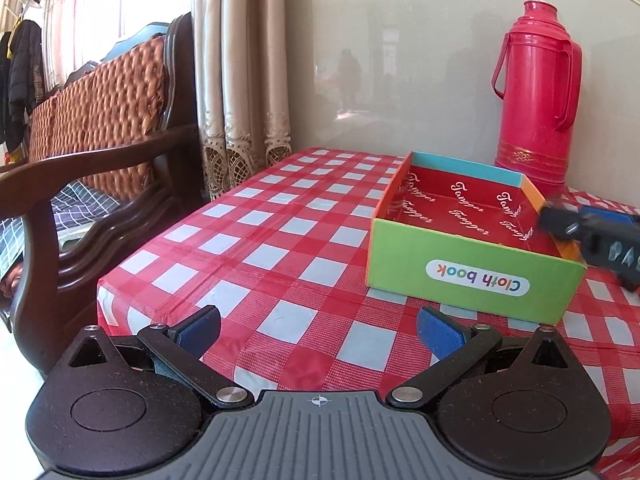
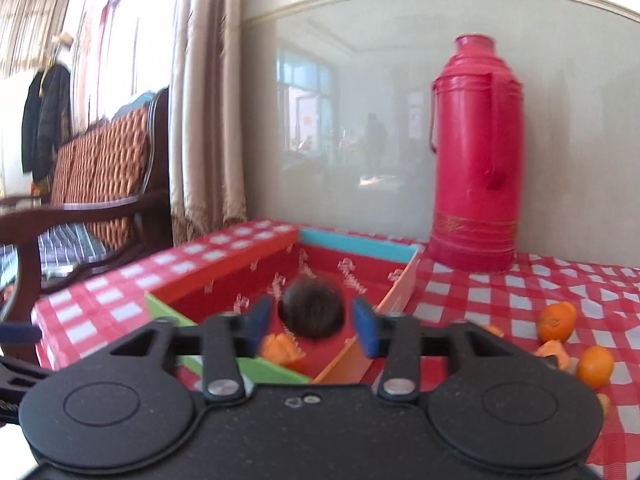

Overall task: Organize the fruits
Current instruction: 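Grasp the dark dried fruit with the right gripper and drop it into the box, then grasp the small orange with the left gripper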

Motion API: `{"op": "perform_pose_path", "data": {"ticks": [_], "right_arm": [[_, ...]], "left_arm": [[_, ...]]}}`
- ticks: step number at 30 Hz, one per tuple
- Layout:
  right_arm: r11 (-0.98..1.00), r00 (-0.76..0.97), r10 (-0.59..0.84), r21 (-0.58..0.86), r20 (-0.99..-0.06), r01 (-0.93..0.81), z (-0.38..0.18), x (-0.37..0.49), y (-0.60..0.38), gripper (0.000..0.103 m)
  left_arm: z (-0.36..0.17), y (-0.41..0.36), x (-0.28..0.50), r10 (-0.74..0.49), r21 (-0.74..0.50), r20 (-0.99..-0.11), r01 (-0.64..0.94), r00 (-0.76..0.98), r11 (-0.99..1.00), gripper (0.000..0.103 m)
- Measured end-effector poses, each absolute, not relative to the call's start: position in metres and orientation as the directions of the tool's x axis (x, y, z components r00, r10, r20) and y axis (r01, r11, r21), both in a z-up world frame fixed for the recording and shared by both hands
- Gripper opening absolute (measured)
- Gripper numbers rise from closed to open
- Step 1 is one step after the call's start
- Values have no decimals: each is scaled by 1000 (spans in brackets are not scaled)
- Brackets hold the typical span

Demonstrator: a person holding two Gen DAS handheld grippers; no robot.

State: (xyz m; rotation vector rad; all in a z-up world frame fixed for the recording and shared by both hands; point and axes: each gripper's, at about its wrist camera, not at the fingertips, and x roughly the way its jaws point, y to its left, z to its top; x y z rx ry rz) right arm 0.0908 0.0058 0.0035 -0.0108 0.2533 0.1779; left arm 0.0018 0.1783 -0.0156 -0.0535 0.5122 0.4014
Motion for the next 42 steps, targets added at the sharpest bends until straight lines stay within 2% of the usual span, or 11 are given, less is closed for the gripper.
{"op": "perform_pose_path", "data": {"ticks": [1, 4, 8, 14, 20, 24, 31, 33, 36, 39, 42], "right_arm": [[985, 958, 172, 21, -231, -172, 3, 87, 4, 79], [984, 966, 176, 27, -188, -174, 7, 75, -5, 82], [995, 978, 103, 26, -180, -100, 7, 62, -27, 97], [998, 979, -65, -25, -196, 61, 10, 45, -67, 97], [967, 944, -254, -61, -213, 247, 7, 27, -113, 97], [960, 923, -264, 13, -281, 279, 2, 21, -147, 97], [949, 905, -275, 59, -324, 309, -1, 1, -181, 97], [946, 894, -262, 84, -363, 312, -3, 0, -193, 97], [934, 885, -283, 105, -371, 343, -5, -5, -208, 97], [925, 879, -318, 89, -357, 370, -5, -11, -218, 97], [914, 866, -343, 83, -364, 397, -6, -12, -229, 97]], "left_arm": [[-15, 176, 2, 359, 51, -484, -384, 798, 922, 103], [-13, 170, 3, 347, 49, -478, -370, 807, 928, 103], [-9, 159, 7, 316, 23, -468, -346, 826, 938, 103], [-1, 125, 9, 219, -13, -417, -247, 882, 969, 103], [2, 74, 17, 191, 60, -361, -181, 913, 982, 103], [6, 45, 18, 131, 38, -315, -125, 940, 991, 103], [6, 3, 35, -21, -6, -398, 21, 917, 1000, 103], [2, -4, 39, -37, -23, -426, 30, 904, 999, 103], [-3, -15, 44, -58, -24, -450, 53, 891, 998, 103], [-6, -27, 46, -101, -33, -421, 96, 902, 995, 103], [-10, -43, 51, -93, -13, -386, 95, 918, 995, 103]]}}
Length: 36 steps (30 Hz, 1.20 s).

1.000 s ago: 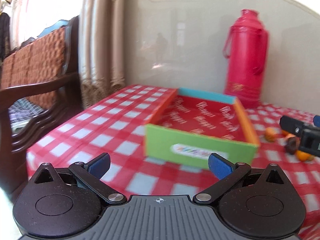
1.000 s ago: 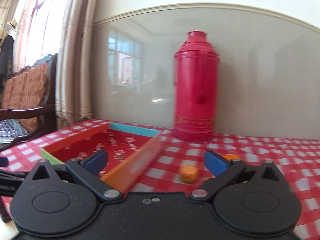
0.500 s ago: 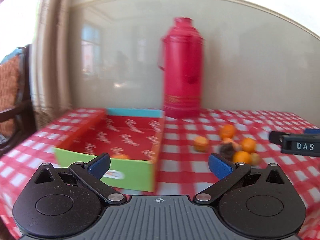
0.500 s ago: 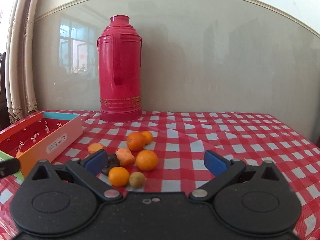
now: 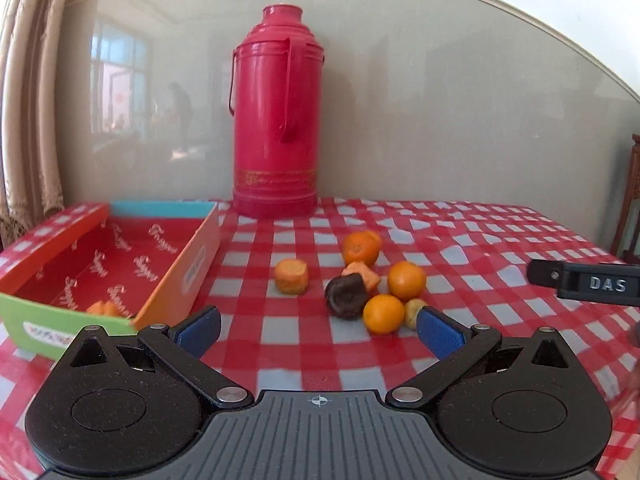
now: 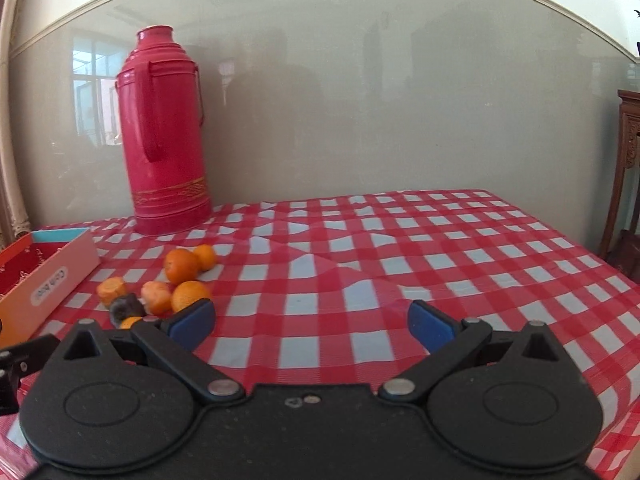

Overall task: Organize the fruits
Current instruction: 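Grasp the small orange with the left gripper, then carry the orange into the box and release it with the left gripper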

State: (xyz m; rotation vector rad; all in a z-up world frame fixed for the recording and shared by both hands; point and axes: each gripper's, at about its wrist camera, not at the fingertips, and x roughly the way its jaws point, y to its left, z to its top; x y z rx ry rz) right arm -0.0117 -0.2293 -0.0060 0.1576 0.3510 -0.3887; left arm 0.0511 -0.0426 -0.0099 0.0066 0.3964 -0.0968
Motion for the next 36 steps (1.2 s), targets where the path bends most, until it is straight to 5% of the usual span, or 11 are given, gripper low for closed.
{"op": "perform_pose_path", "data": {"ticks": [14, 16, 17, 26, 29, 36], "right_arm": [[865, 811, -455, 33, -368, 500, -13, -31, -271, 97], [858, 804, -465, 33, -371, 512, -14, -34, -275, 97], [855, 800, -470, 33, -372, 518, -15, -35, -277, 97], [843, 783, -487, 26, -386, 537, -19, -35, -286, 97], [844, 781, -490, 15, -388, 536, -20, -34, -285, 97], [842, 778, -494, 9, -389, 539, -19, -33, -284, 97]], "left_arm": [[-23, -89, 100, -49, 80, -491, 101, 870, 992, 102], [-26, -87, 106, -50, 53, -515, 90, 856, 995, 71], [-28, -86, 110, -61, 30, -534, 91, 844, 995, 68], [-34, -97, 125, -93, -7, -542, 106, 835, 994, 67], [-35, -99, 131, -90, -2, -555, 106, 827, 994, 33], [-30, -93, 128, -101, -2, -542, 119, 834, 993, 33]]}}
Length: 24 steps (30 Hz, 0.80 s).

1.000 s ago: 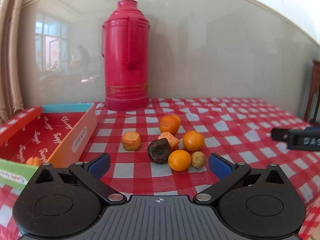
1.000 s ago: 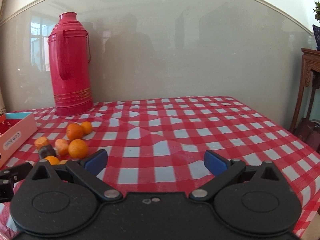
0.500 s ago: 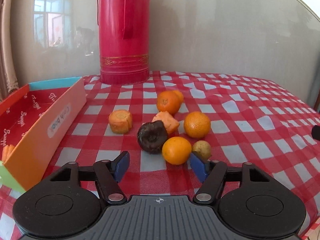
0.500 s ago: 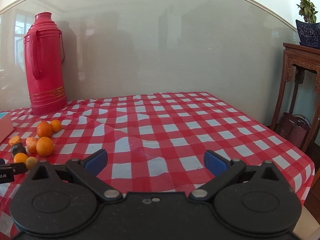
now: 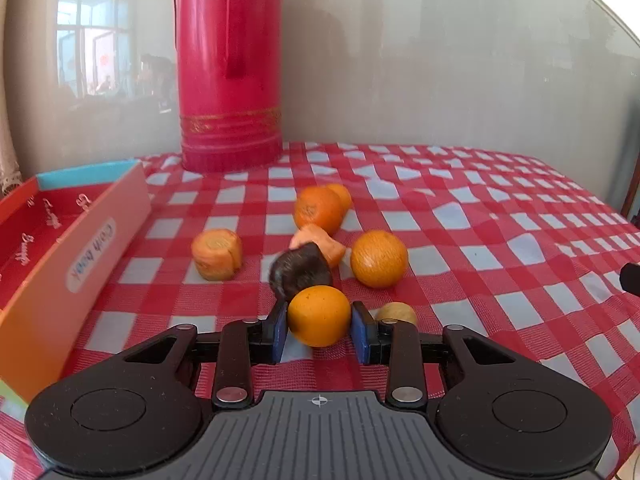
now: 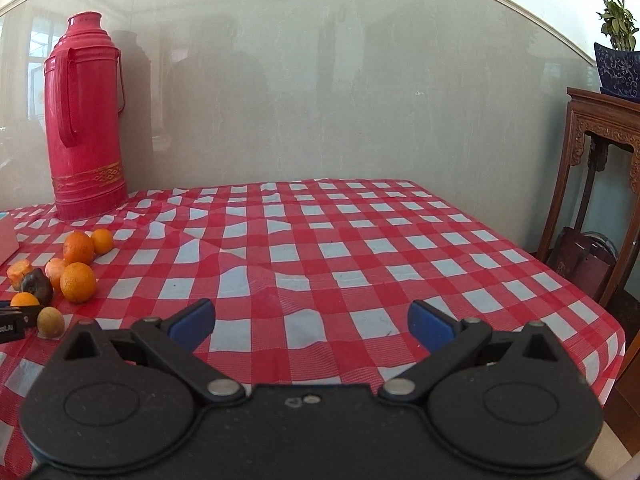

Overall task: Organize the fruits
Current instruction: 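Carry the orange into the box and release it with the left gripper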

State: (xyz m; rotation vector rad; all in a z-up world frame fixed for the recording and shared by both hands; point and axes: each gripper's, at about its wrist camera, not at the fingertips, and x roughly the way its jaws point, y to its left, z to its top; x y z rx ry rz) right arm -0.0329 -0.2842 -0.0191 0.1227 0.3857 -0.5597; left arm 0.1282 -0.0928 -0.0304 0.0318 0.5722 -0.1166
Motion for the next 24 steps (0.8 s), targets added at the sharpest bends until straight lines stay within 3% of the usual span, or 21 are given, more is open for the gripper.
{"op": "perform_pose_path", "data": {"ticks": [10, 24], "right_arm": [[878, 809, -433, 20, -397, 479, -16, -16, -255, 97], [933, 850, -344, -45, -400, 356, -17, 22, -179, 97]], "left_arm": [[2, -49, 97, -36, 27, -428, 53, 903, 998, 33], [8, 68, 93, 161, -46, -387, -194, 908, 980, 34]]}}
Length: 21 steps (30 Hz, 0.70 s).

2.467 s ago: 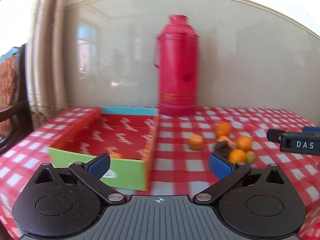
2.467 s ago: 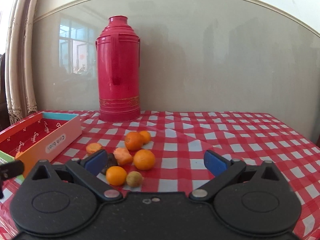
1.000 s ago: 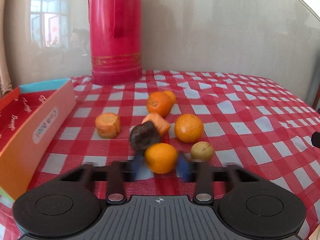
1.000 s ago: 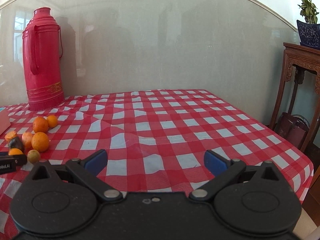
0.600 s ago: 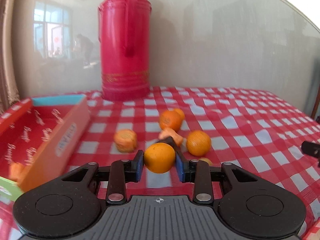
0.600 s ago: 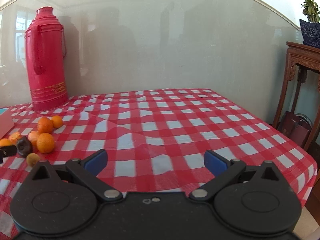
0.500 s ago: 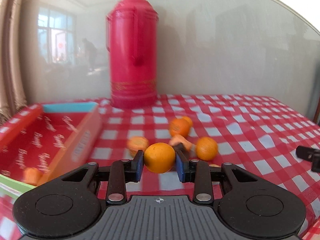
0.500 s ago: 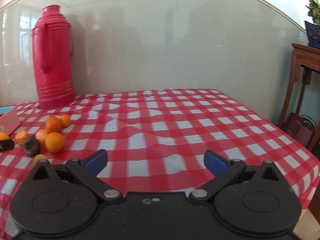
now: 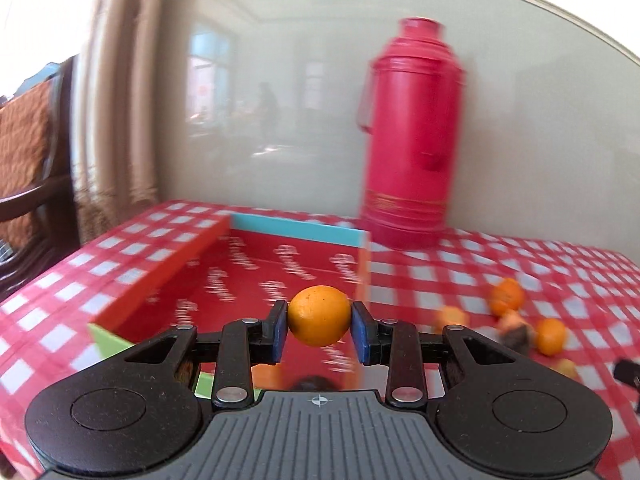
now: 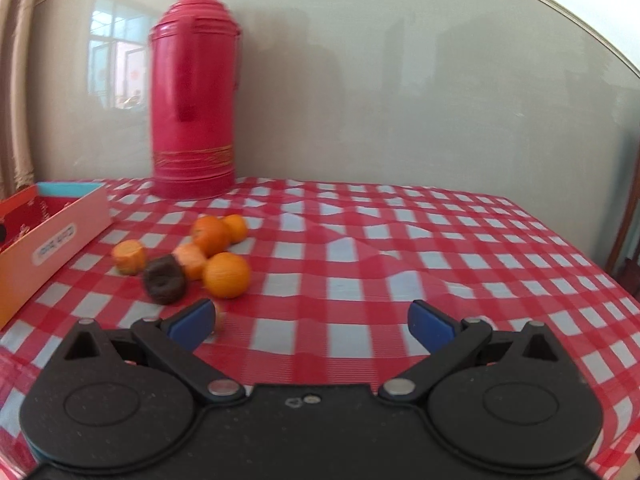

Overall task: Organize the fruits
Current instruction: 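Carry the orange into the box and release it with the left gripper, then grasp the small brown kiwi with the right gripper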

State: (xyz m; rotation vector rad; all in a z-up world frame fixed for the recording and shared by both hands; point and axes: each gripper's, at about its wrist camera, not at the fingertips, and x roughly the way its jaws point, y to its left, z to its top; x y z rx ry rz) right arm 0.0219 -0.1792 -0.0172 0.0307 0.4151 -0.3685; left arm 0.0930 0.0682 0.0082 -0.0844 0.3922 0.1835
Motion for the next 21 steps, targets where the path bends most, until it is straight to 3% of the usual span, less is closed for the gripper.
{"op": "perform_pose_path", "data": {"ticks": [4, 5, 6, 7, 12, 21], "right_arm": [[942, 858, -328, -70, -396, 328, -18, 28, -167, 97], [946, 859, -316, -62, -401, 319, -18, 29, -166, 97], [949, 861, -303, -49, -408, 310, -18, 30, -166, 97], [954, 866, -284, -31, -413, 298, -18, 30, -165, 97], [968, 878, -218, 17, -426, 249, -18, 31, -160, 97], [981, 859, -193, -67, -474, 183, -27, 41, -146, 97]], "left_arm": [[5, 99, 96, 196, -135, -366, -260, 910, 956, 38], [6, 104, 93, 201, -159, -355, -271, 913, 949, 49], [6, 105, 89, 211, -175, -331, -279, 920, 944, 80], [8, 105, 84, 229, -178, -305, -291, 925, 940, 100], [13, 99, 64, 242, -155, -248, -285, 938, 946, 103], [8, 105, 42, 253, -189, -305, -318, 918, 929, 103]]}}
